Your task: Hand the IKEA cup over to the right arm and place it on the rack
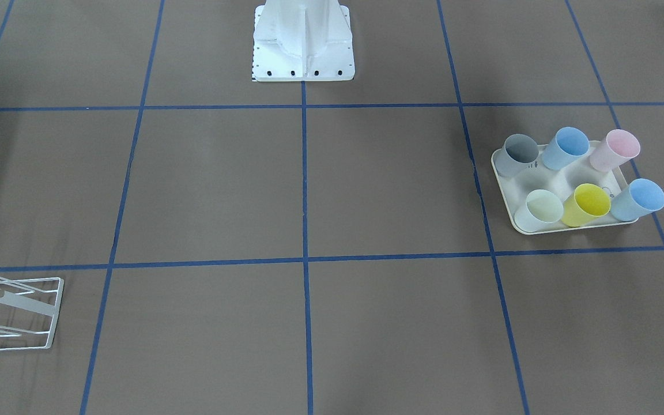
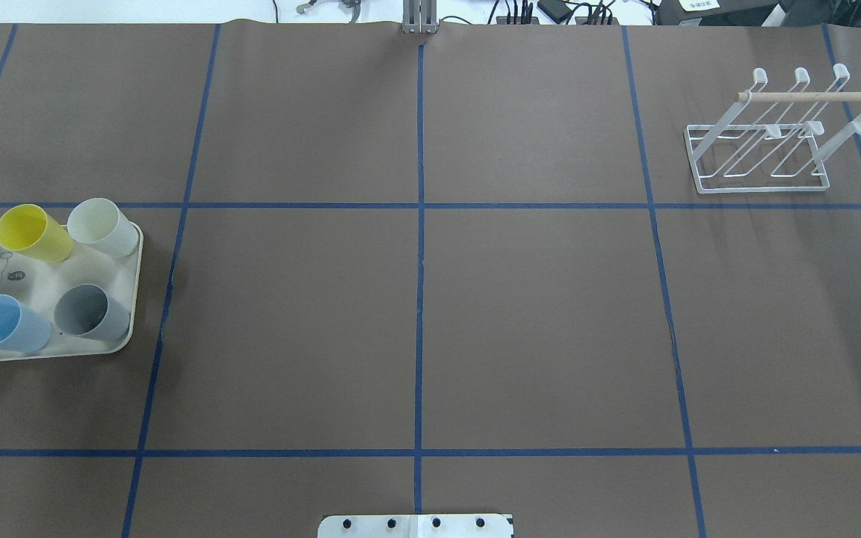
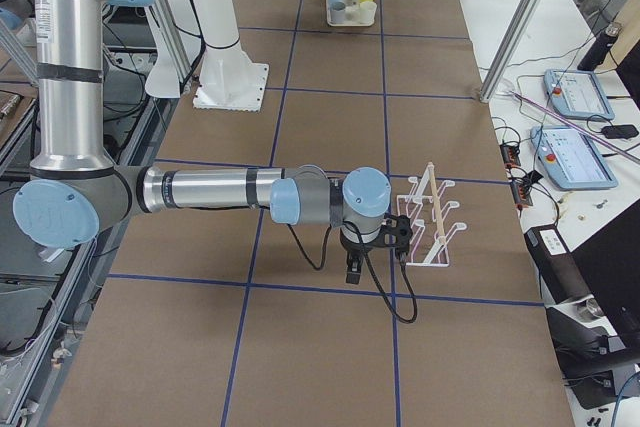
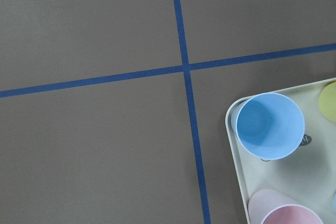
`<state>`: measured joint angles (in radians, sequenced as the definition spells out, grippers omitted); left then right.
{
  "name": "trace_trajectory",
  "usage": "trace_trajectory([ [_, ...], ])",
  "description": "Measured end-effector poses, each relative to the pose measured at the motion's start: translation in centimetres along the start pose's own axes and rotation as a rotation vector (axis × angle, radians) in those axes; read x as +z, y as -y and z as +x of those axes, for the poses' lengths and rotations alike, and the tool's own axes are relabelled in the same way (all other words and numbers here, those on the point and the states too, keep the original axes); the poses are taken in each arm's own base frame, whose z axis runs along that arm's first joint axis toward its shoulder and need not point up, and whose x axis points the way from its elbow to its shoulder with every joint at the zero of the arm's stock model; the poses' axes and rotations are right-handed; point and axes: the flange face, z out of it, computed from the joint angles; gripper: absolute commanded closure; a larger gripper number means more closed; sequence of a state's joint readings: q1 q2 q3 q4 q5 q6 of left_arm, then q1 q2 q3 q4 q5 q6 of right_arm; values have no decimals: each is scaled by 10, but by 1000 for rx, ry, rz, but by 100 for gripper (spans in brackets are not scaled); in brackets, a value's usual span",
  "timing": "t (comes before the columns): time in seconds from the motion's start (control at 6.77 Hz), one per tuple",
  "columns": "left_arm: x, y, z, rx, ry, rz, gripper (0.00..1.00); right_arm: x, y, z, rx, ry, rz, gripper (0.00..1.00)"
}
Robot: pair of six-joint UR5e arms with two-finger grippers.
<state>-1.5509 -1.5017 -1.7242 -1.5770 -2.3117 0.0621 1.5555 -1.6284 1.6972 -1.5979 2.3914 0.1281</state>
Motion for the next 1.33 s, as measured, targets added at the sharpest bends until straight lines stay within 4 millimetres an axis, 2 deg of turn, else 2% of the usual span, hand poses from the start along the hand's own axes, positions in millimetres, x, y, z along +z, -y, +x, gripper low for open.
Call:
trace_trajectory([
  [0.44, -4, 2, 3, 4, 0, 9, 0, -2, 3, -2, -3, 0, 4, 0],
  [0.74, -14, 12, 12, 21, 0, 31, 0, -3, 5, -5, -8, 6, 7, 0],
  [0.89, -24, 19, 21, 43, -4, 53, 0, -6, 6, -8, -13, 8, 12, 0],
  [1.18, -46, 47, 51, 136, -3, 134, 0, -14, 9, -19, -15, 31, 29, 0],
  [1.33, -43, 57, 57, 180, -5, 160, 0, -21, 9, -28, 11, 45, 41, 0],
])
